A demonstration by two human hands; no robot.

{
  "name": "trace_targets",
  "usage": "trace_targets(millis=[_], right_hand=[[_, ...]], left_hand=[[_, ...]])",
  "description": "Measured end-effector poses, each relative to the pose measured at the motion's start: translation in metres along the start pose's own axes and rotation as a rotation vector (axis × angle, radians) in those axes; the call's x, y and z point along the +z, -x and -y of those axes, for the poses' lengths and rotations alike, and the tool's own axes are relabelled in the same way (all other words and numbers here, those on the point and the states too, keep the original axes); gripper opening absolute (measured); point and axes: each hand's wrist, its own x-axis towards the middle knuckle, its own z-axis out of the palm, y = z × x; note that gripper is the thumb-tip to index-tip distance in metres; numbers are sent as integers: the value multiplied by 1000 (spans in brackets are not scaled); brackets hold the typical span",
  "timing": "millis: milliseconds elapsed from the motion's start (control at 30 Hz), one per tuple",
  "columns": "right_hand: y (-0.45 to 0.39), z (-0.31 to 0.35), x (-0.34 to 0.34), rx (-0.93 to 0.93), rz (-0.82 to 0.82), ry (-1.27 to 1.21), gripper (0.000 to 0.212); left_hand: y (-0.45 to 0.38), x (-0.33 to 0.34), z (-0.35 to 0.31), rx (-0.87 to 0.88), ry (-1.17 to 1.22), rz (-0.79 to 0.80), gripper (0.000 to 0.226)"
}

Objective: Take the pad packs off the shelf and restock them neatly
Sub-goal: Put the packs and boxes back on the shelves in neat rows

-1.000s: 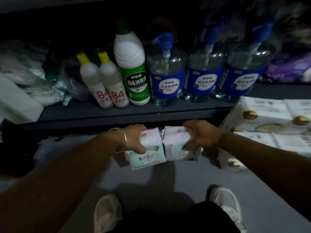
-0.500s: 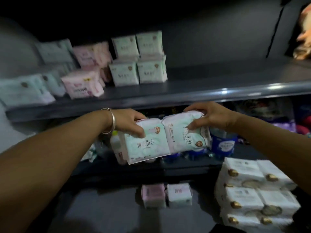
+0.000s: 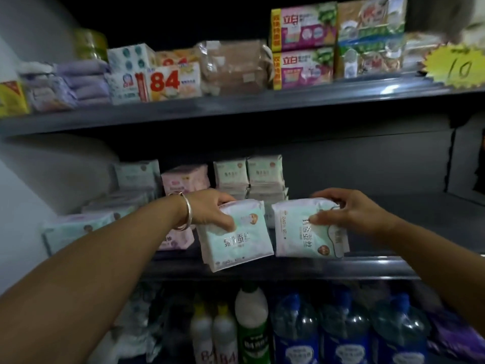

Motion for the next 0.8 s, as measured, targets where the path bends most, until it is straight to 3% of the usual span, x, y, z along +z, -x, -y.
trace_targets(millis=[333,567,800], right_hand=[[-72,-17,5,8,-74,-7,35],[-104,-33,16,6,-50,-13,31],[-111,-42,23,-9,-34,-74,30]], left_hand=[[-77,-22,38,-13,-191,26,60],[-119,-9,73,-26,-360,49,87],[-130,-9,82,-33,-410,40,81]])
